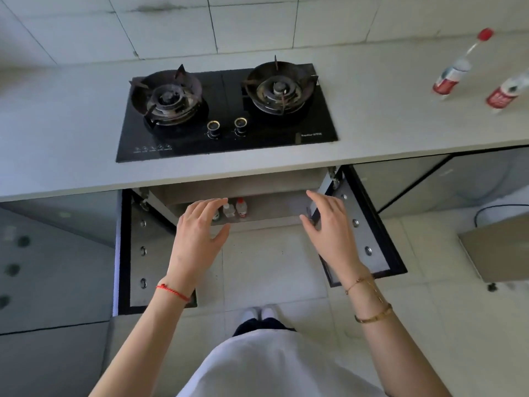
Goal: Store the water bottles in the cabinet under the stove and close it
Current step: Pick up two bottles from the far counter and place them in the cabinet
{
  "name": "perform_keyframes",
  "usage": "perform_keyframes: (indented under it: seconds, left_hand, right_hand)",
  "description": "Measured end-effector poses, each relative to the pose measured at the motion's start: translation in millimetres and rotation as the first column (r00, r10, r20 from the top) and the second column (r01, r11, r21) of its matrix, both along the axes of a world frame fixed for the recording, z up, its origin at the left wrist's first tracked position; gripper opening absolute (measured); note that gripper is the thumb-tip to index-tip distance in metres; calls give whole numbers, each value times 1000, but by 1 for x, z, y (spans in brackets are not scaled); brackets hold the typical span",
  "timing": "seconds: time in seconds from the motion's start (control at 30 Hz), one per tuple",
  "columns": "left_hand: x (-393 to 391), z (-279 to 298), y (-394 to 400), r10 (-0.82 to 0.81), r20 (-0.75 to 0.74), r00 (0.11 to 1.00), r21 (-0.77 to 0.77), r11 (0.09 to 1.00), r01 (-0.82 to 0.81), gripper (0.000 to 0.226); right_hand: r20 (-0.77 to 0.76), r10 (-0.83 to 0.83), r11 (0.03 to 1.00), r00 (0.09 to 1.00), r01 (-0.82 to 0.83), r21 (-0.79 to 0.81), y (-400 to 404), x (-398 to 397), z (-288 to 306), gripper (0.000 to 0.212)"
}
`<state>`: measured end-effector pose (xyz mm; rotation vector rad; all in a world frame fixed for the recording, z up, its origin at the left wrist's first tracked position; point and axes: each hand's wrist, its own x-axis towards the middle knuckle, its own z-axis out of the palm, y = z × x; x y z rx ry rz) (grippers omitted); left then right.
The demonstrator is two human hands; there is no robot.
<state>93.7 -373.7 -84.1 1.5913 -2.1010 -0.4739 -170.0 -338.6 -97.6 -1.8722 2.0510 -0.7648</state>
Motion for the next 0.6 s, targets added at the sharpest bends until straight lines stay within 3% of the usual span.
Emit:
perform_keyframes:
  seconds: [0.3, 0.6]
  left_hand:
    - [-10, 31, 12, -207, 17, 978, -53, 977, 208, 45]
    - [-67, 36, 21, -458, -4, 889, -16, 889, 458, 46]
  right_hand:
    - [3, -184, 981, 983, 184, -60, 61, 0, 21, 48]
    - [34, -494, 867, 869, 495, -64, 151, -18, 28, 48]
